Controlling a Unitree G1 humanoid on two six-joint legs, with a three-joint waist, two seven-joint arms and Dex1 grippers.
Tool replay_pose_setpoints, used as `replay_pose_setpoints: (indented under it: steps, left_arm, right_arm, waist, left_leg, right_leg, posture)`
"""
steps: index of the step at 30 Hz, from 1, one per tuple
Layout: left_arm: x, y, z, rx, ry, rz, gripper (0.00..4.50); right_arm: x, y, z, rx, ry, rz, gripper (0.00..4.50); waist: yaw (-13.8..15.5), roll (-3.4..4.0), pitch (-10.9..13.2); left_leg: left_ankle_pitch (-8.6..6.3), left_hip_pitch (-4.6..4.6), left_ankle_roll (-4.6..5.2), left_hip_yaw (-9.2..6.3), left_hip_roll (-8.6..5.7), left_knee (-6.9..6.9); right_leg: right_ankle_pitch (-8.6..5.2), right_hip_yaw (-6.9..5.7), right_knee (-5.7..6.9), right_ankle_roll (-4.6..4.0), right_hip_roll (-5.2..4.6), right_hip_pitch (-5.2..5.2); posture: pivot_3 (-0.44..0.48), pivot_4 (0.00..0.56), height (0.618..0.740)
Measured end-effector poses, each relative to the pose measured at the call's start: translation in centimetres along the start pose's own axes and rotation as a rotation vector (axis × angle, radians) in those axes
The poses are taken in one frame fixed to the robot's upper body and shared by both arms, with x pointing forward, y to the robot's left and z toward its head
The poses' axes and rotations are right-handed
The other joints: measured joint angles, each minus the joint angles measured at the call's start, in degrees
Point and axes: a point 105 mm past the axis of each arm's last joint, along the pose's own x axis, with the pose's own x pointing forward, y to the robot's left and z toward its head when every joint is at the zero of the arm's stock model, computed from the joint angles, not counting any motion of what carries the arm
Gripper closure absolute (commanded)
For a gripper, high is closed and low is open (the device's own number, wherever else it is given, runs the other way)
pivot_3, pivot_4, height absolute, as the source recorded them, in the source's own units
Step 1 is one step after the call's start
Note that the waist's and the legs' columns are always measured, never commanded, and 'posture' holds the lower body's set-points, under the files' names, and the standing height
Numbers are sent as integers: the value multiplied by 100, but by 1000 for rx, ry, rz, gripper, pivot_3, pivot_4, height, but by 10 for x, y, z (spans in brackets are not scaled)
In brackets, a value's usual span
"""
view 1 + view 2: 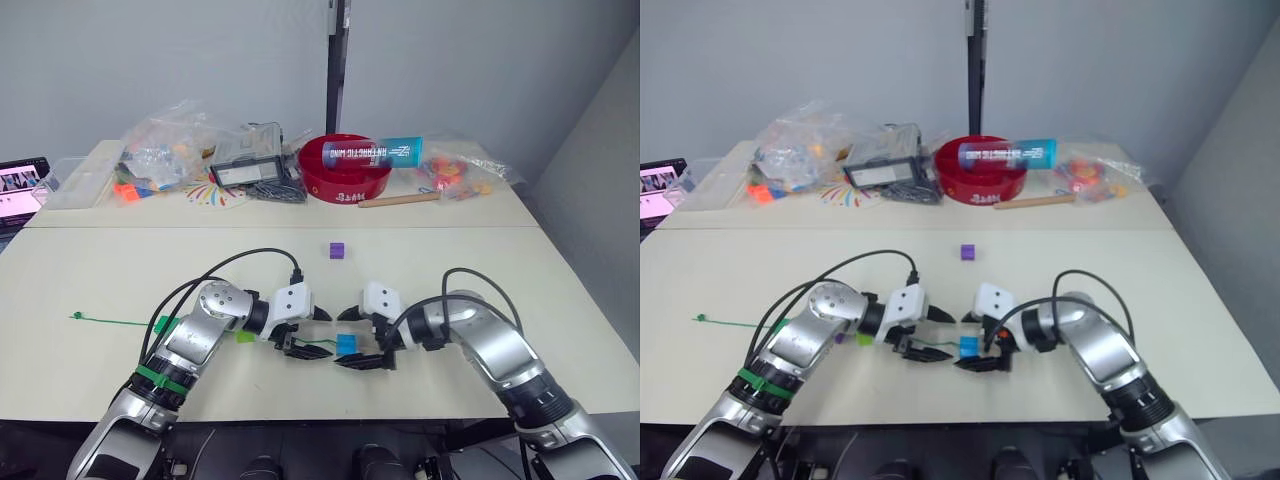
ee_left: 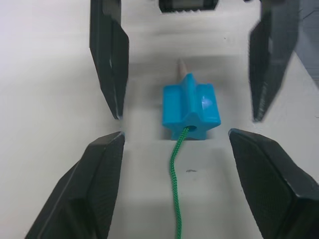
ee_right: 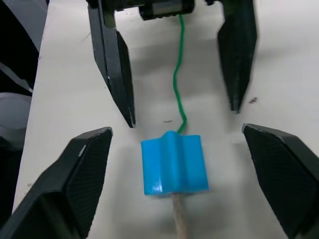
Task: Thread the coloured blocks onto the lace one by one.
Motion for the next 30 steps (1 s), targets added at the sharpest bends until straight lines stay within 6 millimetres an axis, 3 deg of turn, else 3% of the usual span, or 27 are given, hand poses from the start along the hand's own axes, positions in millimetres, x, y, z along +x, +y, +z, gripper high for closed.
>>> replay_pose_setpoints:
  steps: [7,12,17,24,28,29,30]
  left_arm:
    - [24,-7,5,-6,-41,-42,1002]
    - [37,-6,0,-2,-31,-50,1002]
    - [37,-5,-5,-5,-22,-53,1002]
    - [36,-5,-7,-3,-11,-49,3100]
    - [36,-4,-7,13,-4,-45,3112]
    - [36,-4,-7,14,-4,-45,3112]
    - [36,-4,-7,14,-4,-45,3112]
  right_arm:
    - [-18,8,-29,70,40,-22,25]
    - [-15,5,-28,52,20,-45,25]
    - [-12,2,-34,52,33,-56,25]
    - [-10,2,-35,43,44,-52,0]
    - [-9,2,-35,39,46,-52,0]
    - [-8,2,-35,38,45,-52,409]
    - [-7,2,-34,39,41,-51,533]
  waist:
    - [-9,-1,1]
    - [-42,-1,1]
    - [-24,-1,1]
    - [-23,-1,1]
    - [-23,-1,1]
    - [-23,-1,1]
    - [-24,-1,0]
  left_leg:
    - [0,-3,0,1,0,0]
    - [0,3,0,1,-1,0]
    - [0,-1,0,1,-1,1]
    - [0,-1,0,1,-1,1]
    - [0,-1,0,1,-1,1]
    - [0,-1,0,1,-1,1]
    - [0,-1,0,1,-1,1]
  right_leg:
    - [1,2,-4,2,1,-1]
    - [1,3,0,2,3,1]
    - [1,3,-2,2,0,0]
    - [1,3,-3,2,1,0]
    - [1,3,-3,2,1,0]
    - [1,3,-3,2,1,0]
    - [1,3,-3,2,1,0]
  posture:
    - [0,150,731]
    - [0,150,731]
    - [0,150,731]
    - [0,150,731]
    - [0,150,731]
    - [0,150,731]
    - [0,150,731]
